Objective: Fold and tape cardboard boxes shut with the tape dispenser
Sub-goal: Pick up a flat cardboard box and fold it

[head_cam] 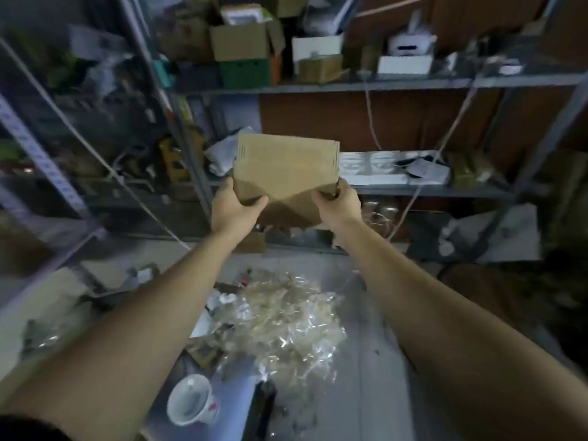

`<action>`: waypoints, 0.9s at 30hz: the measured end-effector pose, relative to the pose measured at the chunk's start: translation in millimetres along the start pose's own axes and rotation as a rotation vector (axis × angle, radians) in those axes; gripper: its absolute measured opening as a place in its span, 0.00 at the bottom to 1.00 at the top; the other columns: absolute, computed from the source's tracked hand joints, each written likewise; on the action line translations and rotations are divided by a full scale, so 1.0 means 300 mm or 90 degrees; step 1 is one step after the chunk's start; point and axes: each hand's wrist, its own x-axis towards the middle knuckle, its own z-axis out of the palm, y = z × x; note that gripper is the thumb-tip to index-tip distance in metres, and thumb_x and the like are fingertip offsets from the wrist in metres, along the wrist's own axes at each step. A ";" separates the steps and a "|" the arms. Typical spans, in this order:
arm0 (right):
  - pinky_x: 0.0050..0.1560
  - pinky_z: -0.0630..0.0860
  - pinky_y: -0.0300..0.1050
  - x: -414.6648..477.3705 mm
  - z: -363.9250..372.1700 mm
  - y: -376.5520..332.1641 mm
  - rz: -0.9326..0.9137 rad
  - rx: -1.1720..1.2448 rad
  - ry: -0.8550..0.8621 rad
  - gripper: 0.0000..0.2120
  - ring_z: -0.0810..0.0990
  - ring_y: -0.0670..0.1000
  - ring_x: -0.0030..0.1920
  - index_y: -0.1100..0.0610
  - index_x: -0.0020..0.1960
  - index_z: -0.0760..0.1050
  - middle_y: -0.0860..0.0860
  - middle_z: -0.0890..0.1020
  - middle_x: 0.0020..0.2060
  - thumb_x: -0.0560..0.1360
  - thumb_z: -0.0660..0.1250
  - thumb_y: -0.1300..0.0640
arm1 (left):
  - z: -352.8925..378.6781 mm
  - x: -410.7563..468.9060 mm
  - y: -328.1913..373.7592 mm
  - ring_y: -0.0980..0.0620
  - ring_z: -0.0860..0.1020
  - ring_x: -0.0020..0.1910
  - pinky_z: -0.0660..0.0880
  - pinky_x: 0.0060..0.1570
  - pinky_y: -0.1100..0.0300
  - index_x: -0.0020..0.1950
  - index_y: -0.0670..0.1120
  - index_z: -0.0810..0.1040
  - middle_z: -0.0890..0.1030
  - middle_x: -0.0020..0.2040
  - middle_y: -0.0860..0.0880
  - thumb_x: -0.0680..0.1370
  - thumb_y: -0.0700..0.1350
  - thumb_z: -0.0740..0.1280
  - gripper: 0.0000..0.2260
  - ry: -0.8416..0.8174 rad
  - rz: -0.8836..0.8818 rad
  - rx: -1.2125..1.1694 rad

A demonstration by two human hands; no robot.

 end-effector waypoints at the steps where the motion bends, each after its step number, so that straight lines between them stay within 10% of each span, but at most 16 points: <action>1: 0.59 0.79 0.49 -0.005 -0.085 0.039 0.017 -0.001 0.039 0.21 0.81 0.52 0.58 0.50 0.71 0.74 0.49 0.83 0.59 0.79 0.70 0.52 | 0.080 -0.011 0.044 0.45 0.79 0.61 0.77 0.59 0.53 0.66 0.47 0.75 0.81 0.62 0.48 0.72 0.56 0.77 0.26 -0.034 0.016 0.002; 6: 0.49 0.73 0.43 -0.103 -0.461 0.205 0.079 -0.062 0.246 0.18 0.80 0.50 0.52 0.52 0.69 0.75 0.48 0.81 0.53 0.80 0.69 0.53 | 0.468 -0.119 0.248 0.43 0.77 0.65 0.76 0.63 0.47 0.69 0.48 0.73 0.79 0.65 0.46 0.72 0.58 0.76 0.30 -0.205 0.123 -0.027; 16: 0.60 0.79 0.50 -0.563 -0.903 0.478 0.249 -0.101 0.611 0.15 0.84 0.50 0.54 0.52 0.63 0.78 0.48 0.85 0.52 0.76 0.71 0.56 | 1.021 -0.596 0.448 0.45 0.74 0.69 0.72 0.69 0.45 0.75 0.46 0.66 0.75 0.71 0.45 0.65 0.65 0.75 0.45 -0.620 0.225 -0.163; 21: 0.59 0.81 0.52 -0.850 -1.066 0.565 0.314 -0.061 0.732 0.17 0.84 0.48 0.53 0.48 0.64 0.78 0.45 0.85 0.51 0.75 0.70 0.55 | 1.007 -0.952 0.594 0.43 0.66 0.76 0.64 0.75 0.49 0.81 0.42 0.59 0.66 0.78 0.44 0.75 0.55 0.76 0.42 -0.769 0.307 -0.142; 27: 0.59 0.82 0.51 -1.160 -1.288 0.666 0.342 -0.038 0.816 0.17 0.84 0.46 0.52 0.45 0.61 0.79 0.43 0.86 0.49 0.73 0.69 0.56 | 1.051 -1.327 0.720 0.44 0.80 0.62 0.76 0.63 0.54 0.65 0.42 0.75 0.81 0.62 0.44 0.72 0.49 0.79 0.26 -0.786 0.437 -0.115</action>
